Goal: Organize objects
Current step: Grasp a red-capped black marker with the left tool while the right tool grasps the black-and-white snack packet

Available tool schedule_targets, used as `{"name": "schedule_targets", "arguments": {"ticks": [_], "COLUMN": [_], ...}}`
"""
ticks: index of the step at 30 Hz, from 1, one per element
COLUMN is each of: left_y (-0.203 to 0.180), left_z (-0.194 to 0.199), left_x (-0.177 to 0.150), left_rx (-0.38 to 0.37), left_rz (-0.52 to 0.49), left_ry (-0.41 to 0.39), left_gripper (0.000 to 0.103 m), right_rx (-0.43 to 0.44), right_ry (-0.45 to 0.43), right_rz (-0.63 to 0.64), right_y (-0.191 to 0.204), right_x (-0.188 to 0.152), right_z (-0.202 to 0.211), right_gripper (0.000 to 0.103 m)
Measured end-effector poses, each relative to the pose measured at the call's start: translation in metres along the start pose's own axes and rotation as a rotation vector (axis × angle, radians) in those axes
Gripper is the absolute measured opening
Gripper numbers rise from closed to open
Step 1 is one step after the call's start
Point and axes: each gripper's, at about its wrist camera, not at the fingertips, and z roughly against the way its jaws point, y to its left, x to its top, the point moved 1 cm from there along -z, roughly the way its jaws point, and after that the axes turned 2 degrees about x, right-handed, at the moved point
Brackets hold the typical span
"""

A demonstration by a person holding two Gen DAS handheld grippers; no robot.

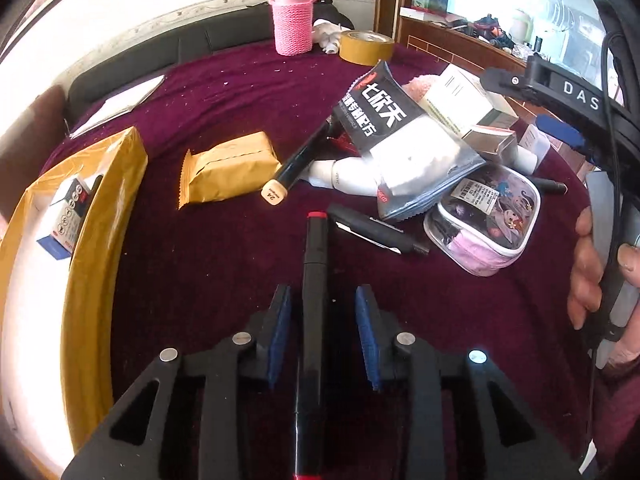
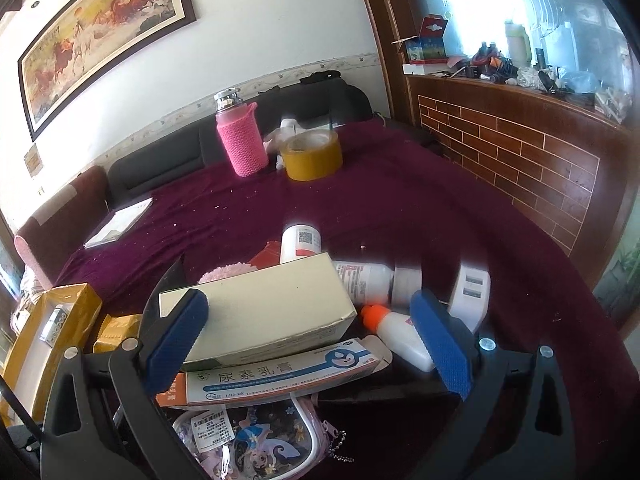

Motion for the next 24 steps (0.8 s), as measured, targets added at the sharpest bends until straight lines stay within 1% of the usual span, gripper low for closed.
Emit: {"name": "schedule_targets", "arguments": {"ticks": [2, 4, 5, 7, 9, 10, 11, 12, 13, 15, 16, 18, 19, 20, 21, 22, 24], "left_y": [0.011, 0.023, 0.028, 0.035, 0.046, 0.051, 0.056, 0.06, 0.064, 0.074, 0.077, 0.081, 0.083, 0.087, 0.09, 0.091, 0.101], "left_z": [0.005, 0.013, 0.019, 0.033, 0.05, 0.061, 0.073, 0.079, 0.088, 0.093, 0.098, 0.106, 0.111, 0.117, 0.121, 0.125, 0.132], "left_x": [-0.003, -0.01, -0.014, -0.02, -0.024, -0.025, -0.028, -0.028, -0.03, -0.027, -0.029, -0.033, -0.035, -0.038, -0.04, -0.042, -0.046], "left_rx": [-0.047, -0.111, -0.128, -0.15, -0.173, -0.185, -0.201, -0.211, -0.226, -0.244, -0.256, -0.282, -0.289, -0.298, -0.301, -0.304, -0.312], "left_rz": [0.077, 0.164, 0.186, 0.211, 0.231, 0.238, 0.245, 0.249, 0.252, 0.259, 0.263, 0.268, 0.267, 0.267, 0.267, 0.268, 0.27], "left_ry": [-0.011, -0.03, -0.045, -0.077, -0.119, -0.144, -0.173, -0.191, -0.216, -0.248, -0.266, -0.295, -0.305, -0.323, -0.338, -0.35, -0.373], "left_gripper": [0.012, 0.011, 0.011, 0.011, 0.011, 0.012, 0.012, 0.012, 0.012, 0.012, 0.012, 0.012, 0.012, 0.012, 0.012, 0.012, 0.012], "right_rx": [-0.01, -0.024, -0.033, -0.053, -0.091, -0.087, -0.056, -0.017, 0.049, 0.158, 0.222, 0.273, 0.281, 0.269, 0.243, 0.212, 0.182], "right_ry": [-0.006, -0.014, -0.018, -0.028, -0.027, -0.028, -0.035, -0.034, -0.021, 0.023, 0.074, 0.163, 0.208, 0.253, 0.283, 0.301, 0.344], "right_rz": [0.006, 0.012, 0.015, 0.023, 0.028, 0.022, 0.011, 0.007, 0.011, 0.039, 0.073, 0.128, 0.154, 0.186, 0.215, 0.243, 0.278], "right_y": [0.001, 0.001, 0.001, 0.002, 0.004, 0.006, 0.008, 0.013, 0.021, 0.04, 0.056, 0.081, 0.092, 0.103, 0.11, 0.117, 0.125], "right_x": [0.0, 0.0, 0.0, 0.0, 0.002, 0.005, 0.007, 0.011, 0.016, 0.024, 0.027, 0.027, 0.026, 0.023, 0.021, 0.018, 0.014], "right_z": [0.0, 0.002, 0.002, 0.003, 0.006, 0.012, 0.021, 0.03, 0.039, 0.046, 0.045, 0.034, 0.026, 0.015, 0.006, -0.003, -0.02], "right_gripper": [0.101, 0.101, 0.101, 0.101, 0.101, 0.101, 0.101, 0.101, 0.101, 0.101, 0.102, 0.101, 0.101, 0.101, 0.1, 0.095, 0.093]}}
